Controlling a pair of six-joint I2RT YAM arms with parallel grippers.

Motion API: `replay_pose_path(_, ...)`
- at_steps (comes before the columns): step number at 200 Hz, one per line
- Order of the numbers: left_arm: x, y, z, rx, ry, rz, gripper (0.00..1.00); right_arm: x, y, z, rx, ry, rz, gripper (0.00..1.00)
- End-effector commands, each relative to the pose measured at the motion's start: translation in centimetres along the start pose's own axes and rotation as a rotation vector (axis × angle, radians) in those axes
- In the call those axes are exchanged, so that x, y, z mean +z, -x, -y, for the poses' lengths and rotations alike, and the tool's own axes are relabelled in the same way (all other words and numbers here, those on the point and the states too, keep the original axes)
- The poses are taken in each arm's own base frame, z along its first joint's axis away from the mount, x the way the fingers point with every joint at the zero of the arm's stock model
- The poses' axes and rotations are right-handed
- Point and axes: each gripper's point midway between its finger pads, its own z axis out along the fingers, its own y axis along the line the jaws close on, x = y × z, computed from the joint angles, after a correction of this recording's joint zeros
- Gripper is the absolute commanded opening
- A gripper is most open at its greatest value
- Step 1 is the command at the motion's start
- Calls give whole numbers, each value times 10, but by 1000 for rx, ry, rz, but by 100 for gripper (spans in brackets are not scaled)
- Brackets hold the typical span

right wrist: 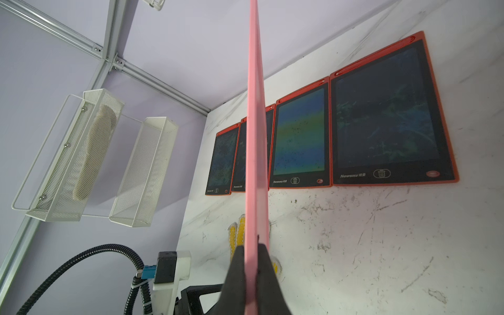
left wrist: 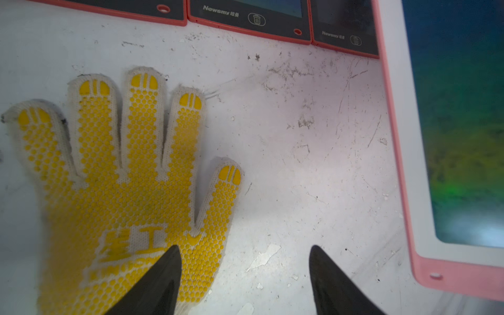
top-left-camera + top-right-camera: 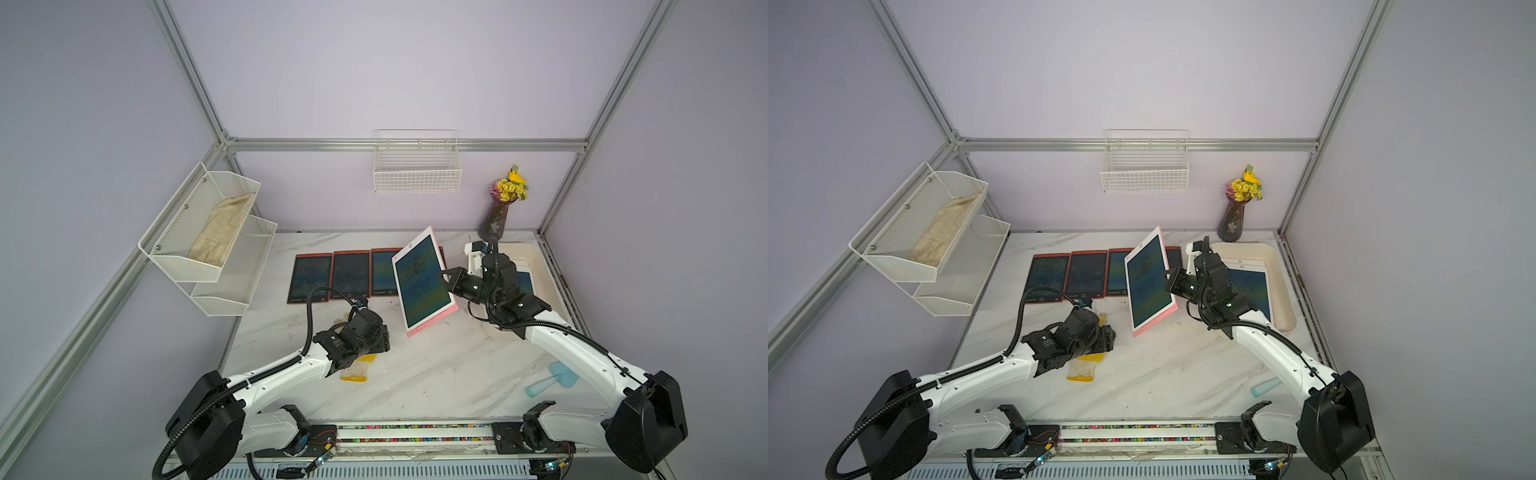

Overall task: Take out the writing tablet from the storage box
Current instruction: Move the distractor to the center of the board.

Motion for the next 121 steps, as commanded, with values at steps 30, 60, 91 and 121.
replay_pose_path(30,19,-29,-30,-71,53,-84,73,-8,20,-27,-30,80,74,0)
replay_pose_path(60,26,-37,-47,-123,79,-121,74,-3,10,-22,-29,91,50,0)
replay_pose_path(91,31,-45,-75,-187,131,-153,74,5,-7,-24,-21,123,18,0)
replay_pose_path(121,29,-54,-103,-282,149,-161,74,13,-19,-26,-27,140,-9,0)
